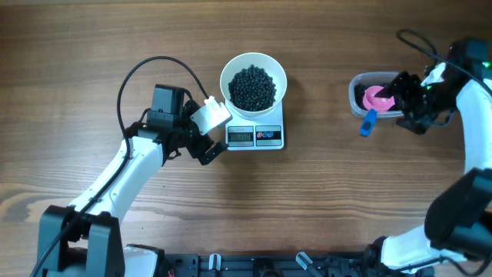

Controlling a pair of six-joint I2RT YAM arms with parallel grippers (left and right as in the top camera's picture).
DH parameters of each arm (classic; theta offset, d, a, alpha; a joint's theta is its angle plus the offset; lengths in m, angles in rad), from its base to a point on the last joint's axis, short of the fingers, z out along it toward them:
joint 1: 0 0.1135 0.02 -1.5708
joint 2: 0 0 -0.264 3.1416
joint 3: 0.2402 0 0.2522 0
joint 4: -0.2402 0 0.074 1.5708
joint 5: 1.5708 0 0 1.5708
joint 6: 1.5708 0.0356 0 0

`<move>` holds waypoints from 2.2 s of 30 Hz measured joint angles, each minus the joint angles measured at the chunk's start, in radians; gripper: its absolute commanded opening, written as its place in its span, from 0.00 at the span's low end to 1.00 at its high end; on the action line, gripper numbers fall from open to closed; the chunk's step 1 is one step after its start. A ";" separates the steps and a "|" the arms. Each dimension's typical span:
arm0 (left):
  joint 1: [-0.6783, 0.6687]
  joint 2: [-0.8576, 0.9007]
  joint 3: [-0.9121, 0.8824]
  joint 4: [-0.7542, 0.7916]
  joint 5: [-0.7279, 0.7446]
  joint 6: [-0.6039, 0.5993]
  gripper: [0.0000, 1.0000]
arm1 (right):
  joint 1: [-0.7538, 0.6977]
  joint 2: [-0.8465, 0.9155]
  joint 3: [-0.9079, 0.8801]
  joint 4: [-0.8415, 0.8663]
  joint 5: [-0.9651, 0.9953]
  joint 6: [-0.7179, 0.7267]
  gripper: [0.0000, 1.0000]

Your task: Scoop item into bowl and weigh 150g on scale

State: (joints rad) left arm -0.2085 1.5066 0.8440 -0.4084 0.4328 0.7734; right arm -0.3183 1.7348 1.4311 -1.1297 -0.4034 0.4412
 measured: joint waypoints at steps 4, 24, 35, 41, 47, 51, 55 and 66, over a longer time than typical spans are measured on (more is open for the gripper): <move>0.000 0.000 0.000 0.000 0.000 0.000 1.00 | -0.002 -0.145 0.041 0.003 -0.003 -0.001 0.88; 0.000 0.000 0.000 0.000 0.000 0.000 1.00 | -0.002 -0.509 0.058 0.068 -0.115 0.511 1.00; 0.000 0.000 0.000 0.000 0.000 0.000 1.00 | -0.002 -0.503 0.058 0.039 -0.011 0.444 1.00; 0.000 0.000 0.000 -0.001 0.000 0.000 1.00 | -0.002 -0.503 0.056 0.138 0.137 0.137 1.00; 0.000 0.000 0.000 -0.001 0.000 0.000 1.00 | -0.002 -0.588 -0.060 0.430 0.180 -0.178 1.00; 0.000 0.000 0.000 -0.002 0.000 0.000 1.00 | 0.019 -0.753 -0.254 0.632 0.196 -0.281 1.00; 0.000 0.000 0.000 -0.002 0.000 0.000 1.00 | 0.035 -0.948 -0.524 0.870 0.208 -0.323 1.00; 0.000 0.001 -0.001 -0.002 0.000 0.000 1.00 | 0.066 -1.515 -1.183 1.244 0.221 -0.375 1.00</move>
State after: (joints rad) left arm -0.2085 1.5074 0.8433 -0.4099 0.4328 0.7734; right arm -0.2527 0.2199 0.2481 0.1139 -0.1822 0.0658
